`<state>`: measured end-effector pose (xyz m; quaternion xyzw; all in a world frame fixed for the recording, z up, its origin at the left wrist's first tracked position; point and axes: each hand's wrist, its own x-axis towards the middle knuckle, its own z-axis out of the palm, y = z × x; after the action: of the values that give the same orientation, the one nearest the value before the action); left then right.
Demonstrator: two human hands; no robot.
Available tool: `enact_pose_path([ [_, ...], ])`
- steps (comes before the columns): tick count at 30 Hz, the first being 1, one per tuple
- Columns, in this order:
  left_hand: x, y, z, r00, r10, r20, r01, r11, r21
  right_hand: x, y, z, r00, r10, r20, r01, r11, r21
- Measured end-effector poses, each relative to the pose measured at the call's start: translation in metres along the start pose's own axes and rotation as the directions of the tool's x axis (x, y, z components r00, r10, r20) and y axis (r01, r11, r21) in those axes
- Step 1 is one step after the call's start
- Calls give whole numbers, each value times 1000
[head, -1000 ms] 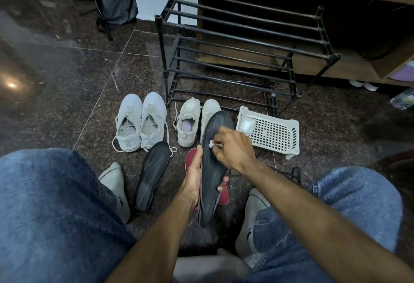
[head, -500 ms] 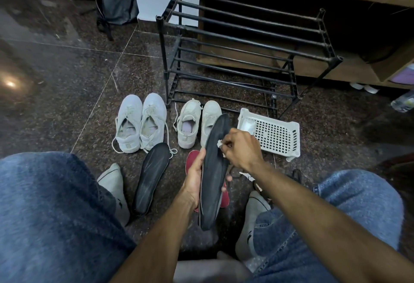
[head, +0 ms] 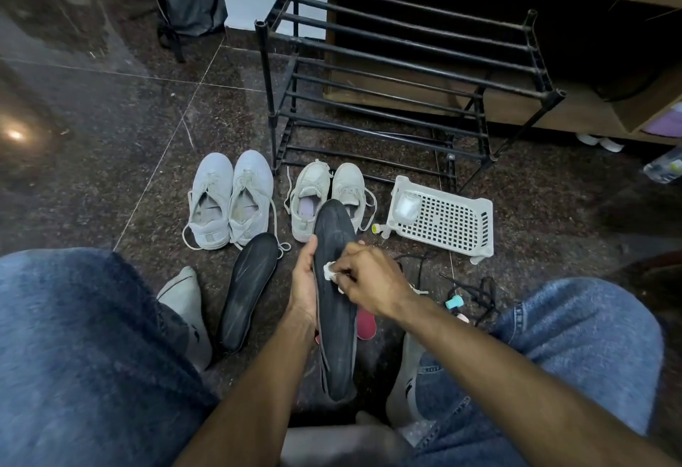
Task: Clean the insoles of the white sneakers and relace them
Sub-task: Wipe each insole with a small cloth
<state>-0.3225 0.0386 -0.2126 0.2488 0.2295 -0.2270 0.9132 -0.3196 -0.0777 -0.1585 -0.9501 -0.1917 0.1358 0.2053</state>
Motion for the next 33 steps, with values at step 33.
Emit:
enact_pose_path([
  [33,-7,-5,10,998,6,-59,-1,996,93,23,-4,0,982,87,-165,-81,996,44],
])
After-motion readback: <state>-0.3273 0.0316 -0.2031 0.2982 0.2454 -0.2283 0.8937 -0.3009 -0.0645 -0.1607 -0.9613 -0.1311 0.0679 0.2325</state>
